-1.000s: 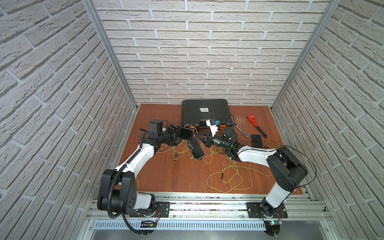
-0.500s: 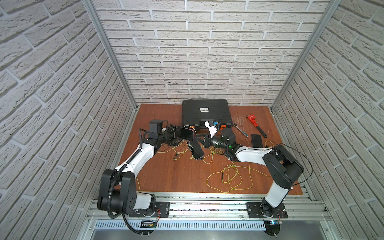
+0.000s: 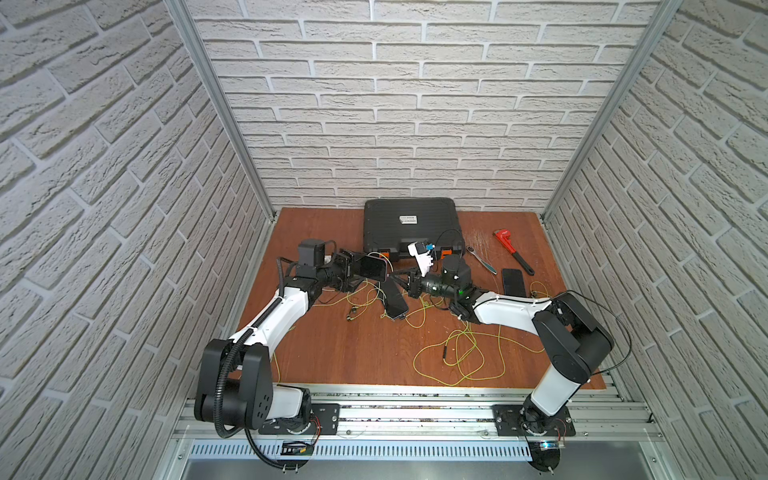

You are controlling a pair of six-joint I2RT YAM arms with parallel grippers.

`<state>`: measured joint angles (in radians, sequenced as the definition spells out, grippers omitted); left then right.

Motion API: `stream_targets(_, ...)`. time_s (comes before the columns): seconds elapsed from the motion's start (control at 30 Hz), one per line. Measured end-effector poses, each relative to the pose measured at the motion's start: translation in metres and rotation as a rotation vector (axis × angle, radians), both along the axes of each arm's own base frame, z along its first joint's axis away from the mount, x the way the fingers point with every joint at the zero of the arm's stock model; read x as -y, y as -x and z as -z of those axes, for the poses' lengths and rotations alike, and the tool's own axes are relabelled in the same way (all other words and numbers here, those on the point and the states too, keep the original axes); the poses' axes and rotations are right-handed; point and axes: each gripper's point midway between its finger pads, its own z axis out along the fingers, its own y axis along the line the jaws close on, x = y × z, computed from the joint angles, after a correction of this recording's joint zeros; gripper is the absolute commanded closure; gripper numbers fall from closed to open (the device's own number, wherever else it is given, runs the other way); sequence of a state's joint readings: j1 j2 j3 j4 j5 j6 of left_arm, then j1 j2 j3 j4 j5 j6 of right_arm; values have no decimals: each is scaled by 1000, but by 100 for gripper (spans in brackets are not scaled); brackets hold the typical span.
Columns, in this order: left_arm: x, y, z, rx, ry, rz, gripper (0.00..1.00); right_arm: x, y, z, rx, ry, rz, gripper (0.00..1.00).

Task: Plug wired earphones into phones
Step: Insert the wired earphone into the phone.

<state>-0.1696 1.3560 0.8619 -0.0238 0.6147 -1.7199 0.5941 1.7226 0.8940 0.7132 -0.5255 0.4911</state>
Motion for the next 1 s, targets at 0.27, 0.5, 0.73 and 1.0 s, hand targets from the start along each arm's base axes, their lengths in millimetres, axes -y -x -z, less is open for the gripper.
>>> stream_targets(0.27,0,0,-1,7,-3,3,100,-1,-3,-3,9,-1,10,94)
stream_targets(0.5,-1,0,-1,9,-5,0,100,-1,-6,-7,17,-5,20,94)
stream_targets(0.73,-2,0,2,6,-11,-4,100,-2,-9,-10,25,-10,25,94)
stream_targets(1.0,-3,2,6,-1,-17,-10,100,-4,-10,-13,33,-16,23,94)
